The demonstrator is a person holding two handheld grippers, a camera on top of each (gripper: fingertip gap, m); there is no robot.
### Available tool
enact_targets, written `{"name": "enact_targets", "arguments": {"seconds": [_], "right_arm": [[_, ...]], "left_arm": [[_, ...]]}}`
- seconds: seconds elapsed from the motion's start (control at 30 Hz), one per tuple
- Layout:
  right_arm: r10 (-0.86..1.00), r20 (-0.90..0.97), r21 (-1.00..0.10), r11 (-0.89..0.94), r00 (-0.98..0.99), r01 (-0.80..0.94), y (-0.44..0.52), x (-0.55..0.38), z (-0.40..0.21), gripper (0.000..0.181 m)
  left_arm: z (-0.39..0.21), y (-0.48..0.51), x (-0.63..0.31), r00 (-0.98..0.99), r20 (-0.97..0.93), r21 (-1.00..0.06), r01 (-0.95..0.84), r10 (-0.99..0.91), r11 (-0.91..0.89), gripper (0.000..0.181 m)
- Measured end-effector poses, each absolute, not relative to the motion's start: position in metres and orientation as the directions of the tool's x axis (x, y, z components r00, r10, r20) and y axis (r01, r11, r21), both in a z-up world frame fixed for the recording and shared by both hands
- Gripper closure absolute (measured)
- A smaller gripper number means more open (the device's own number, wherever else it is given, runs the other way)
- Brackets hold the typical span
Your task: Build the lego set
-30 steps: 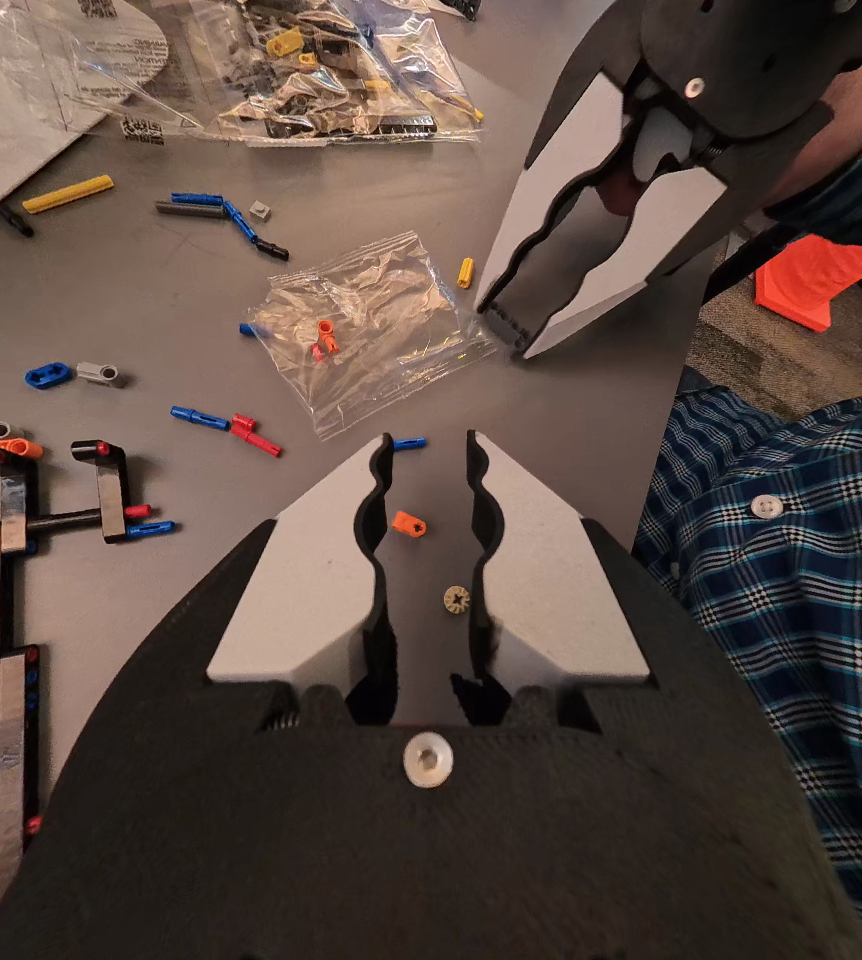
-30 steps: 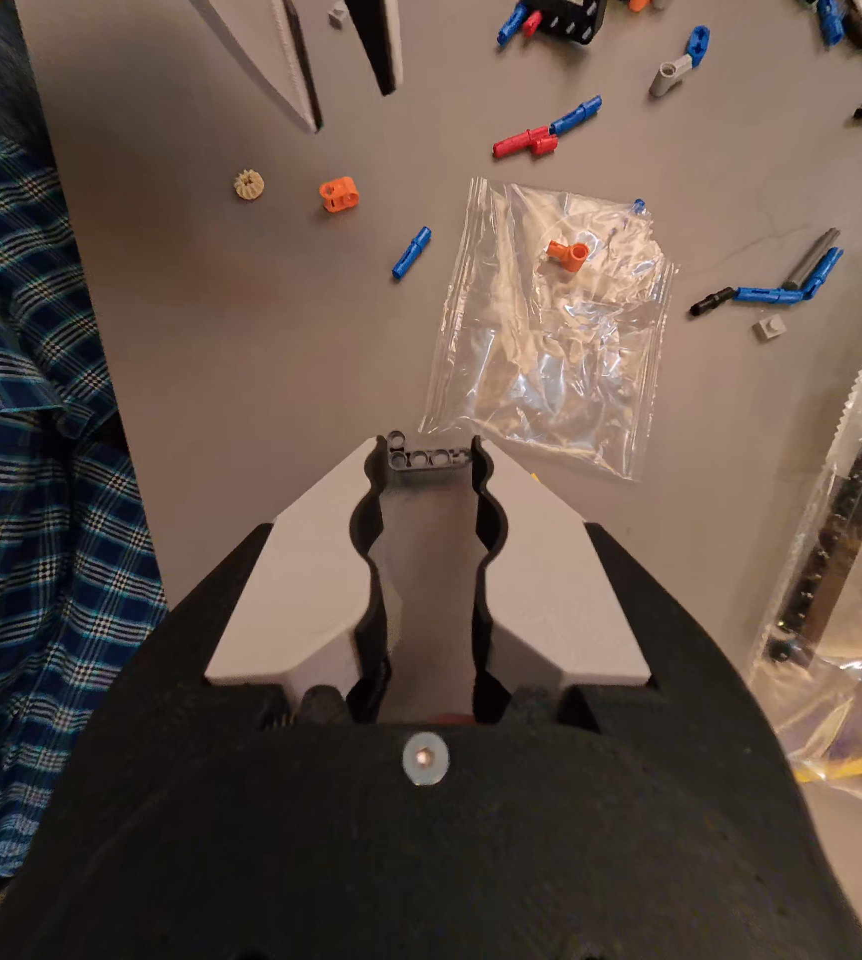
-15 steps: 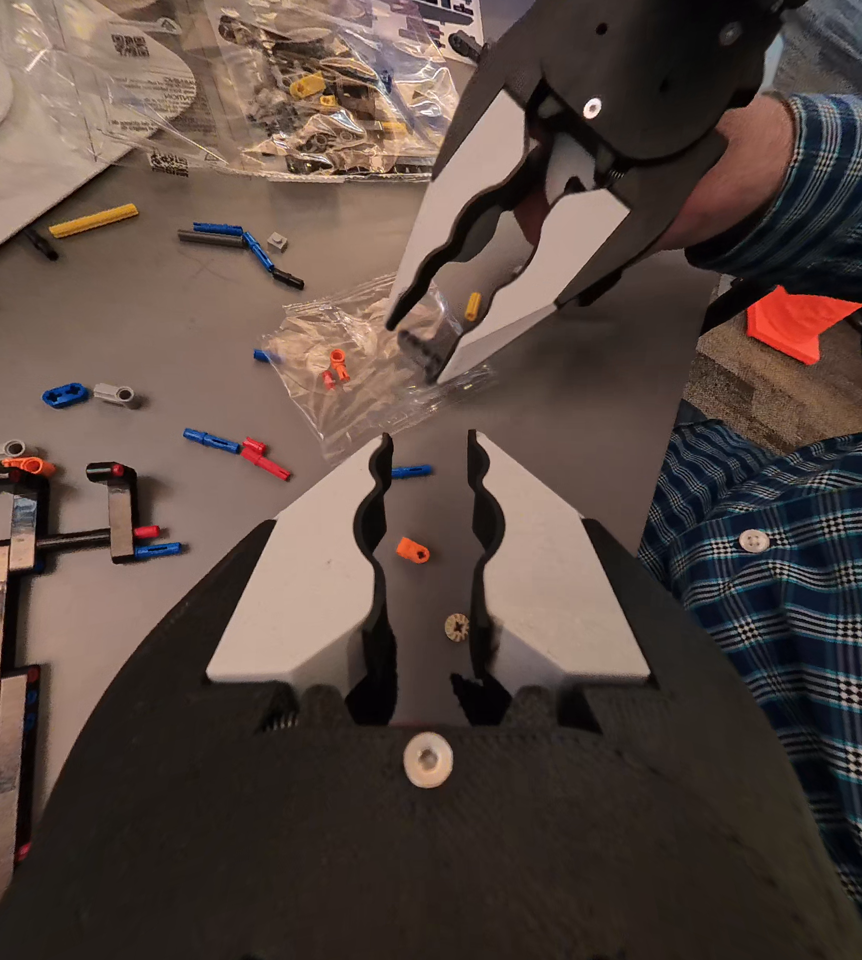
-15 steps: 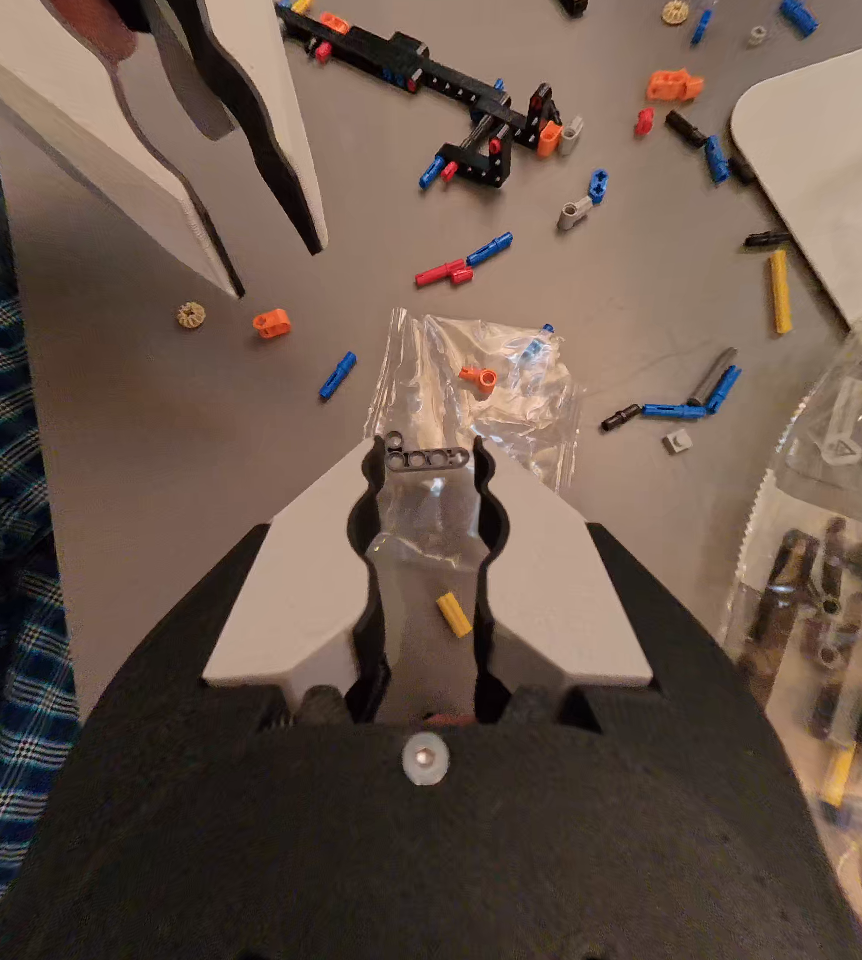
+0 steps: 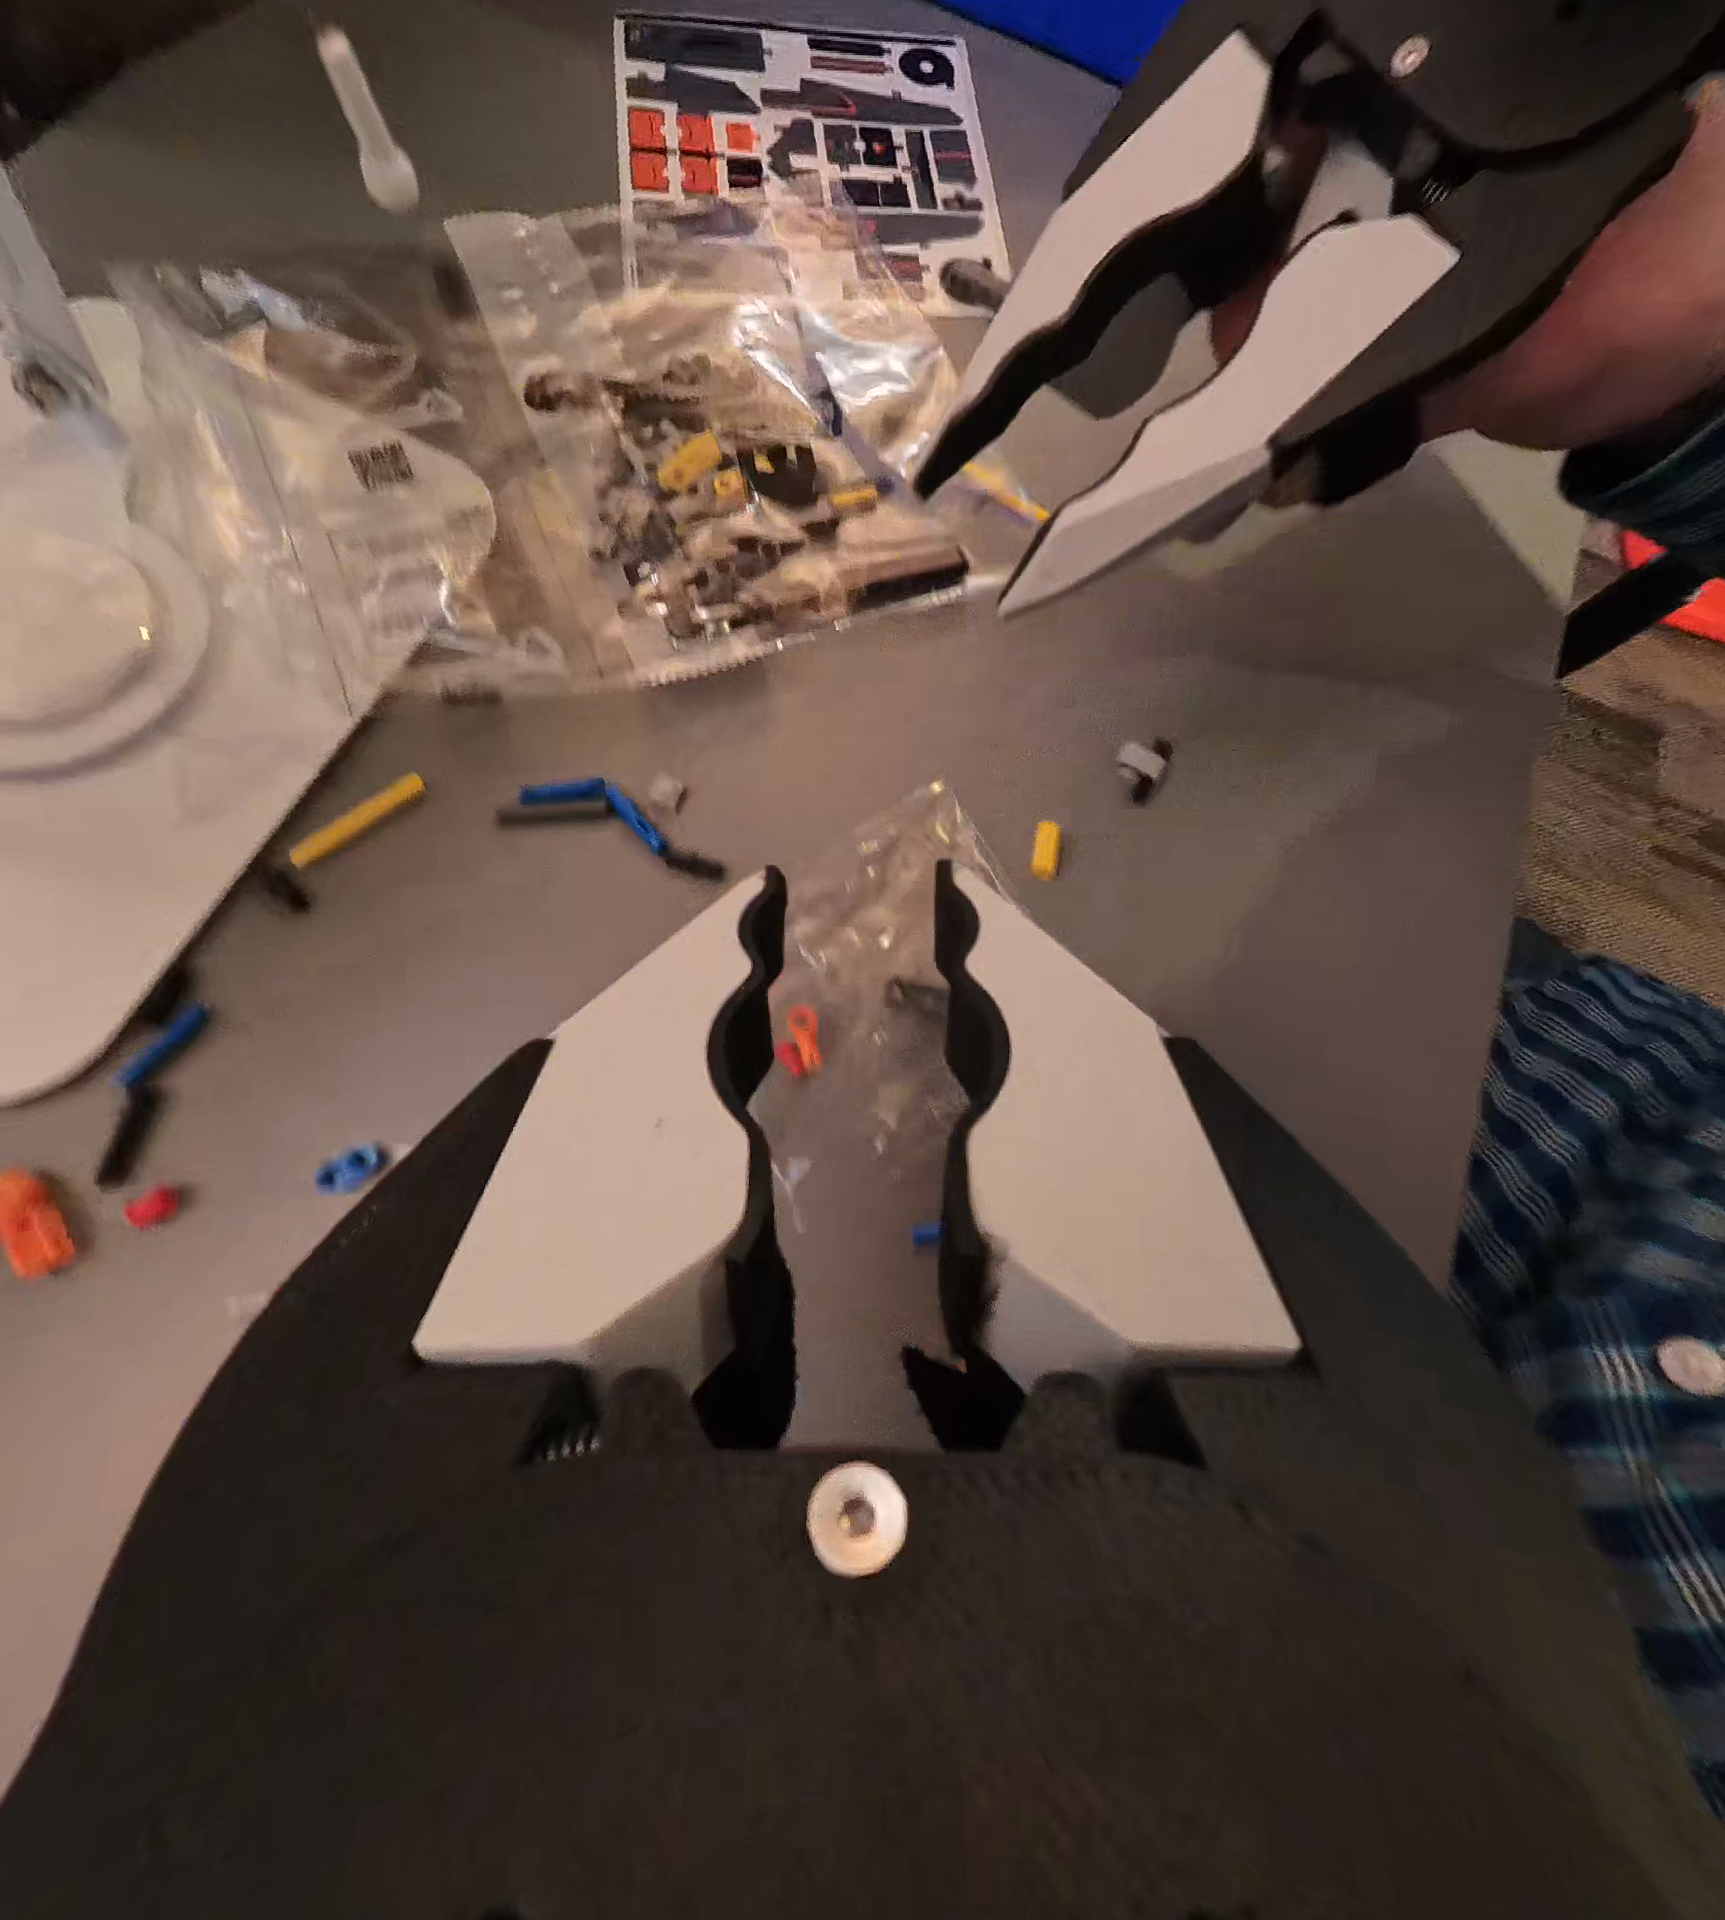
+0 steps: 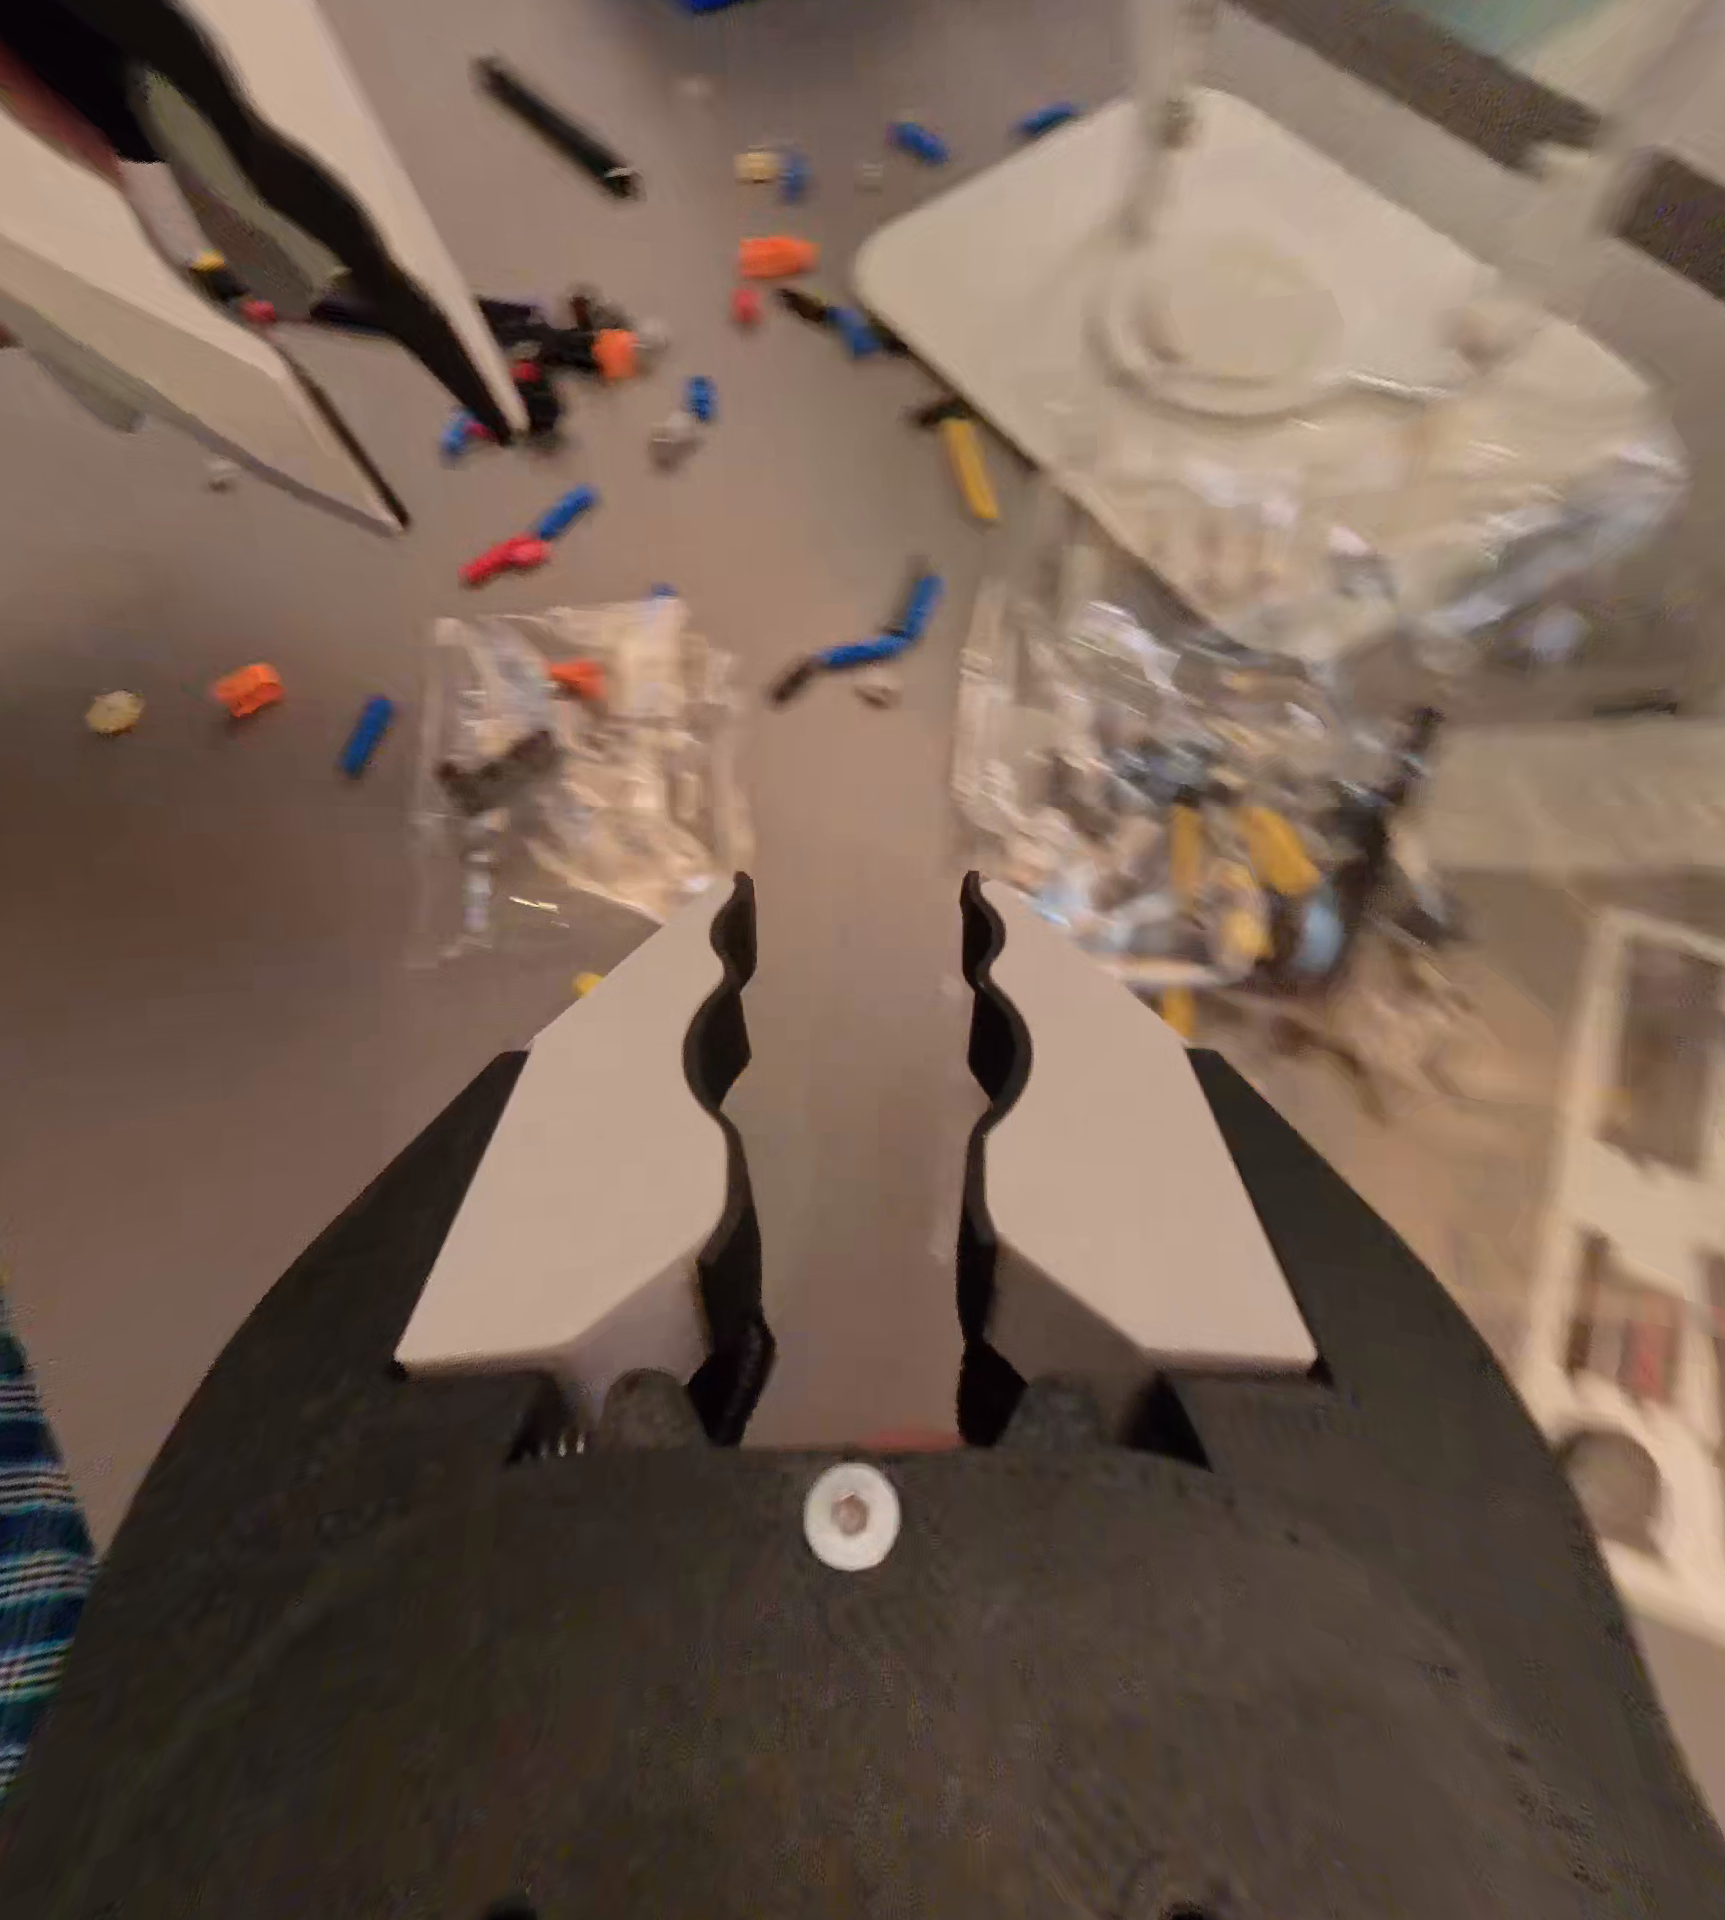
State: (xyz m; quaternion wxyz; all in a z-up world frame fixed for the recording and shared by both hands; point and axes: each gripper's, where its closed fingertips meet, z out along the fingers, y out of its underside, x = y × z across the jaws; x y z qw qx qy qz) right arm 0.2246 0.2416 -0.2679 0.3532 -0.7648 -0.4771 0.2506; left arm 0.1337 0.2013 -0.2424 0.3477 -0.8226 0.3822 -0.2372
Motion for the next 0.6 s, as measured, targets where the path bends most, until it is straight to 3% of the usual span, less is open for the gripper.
{"name": "enact_targets", "arguments": {"seconds": [0.23,0.6], "right_arm": [[0.724,-0.035,-0.755,-0.471,0.689,0.457,0.301,0.327,-0.278,0.152],[0.702,-0.015,-0.669,-0.536,0.712,0.515,0.315,0.339,-0.320,0.166]], "left_arm": [[-0.247,0.269,0.188,0.579,0.015,-0.729,-0.552,-0.815,-0.406,0.156],[-0.305,0.315,0.215,0.590,-0.007,-0.585,-0.657,-0.807,-0.475,0.156]]}}
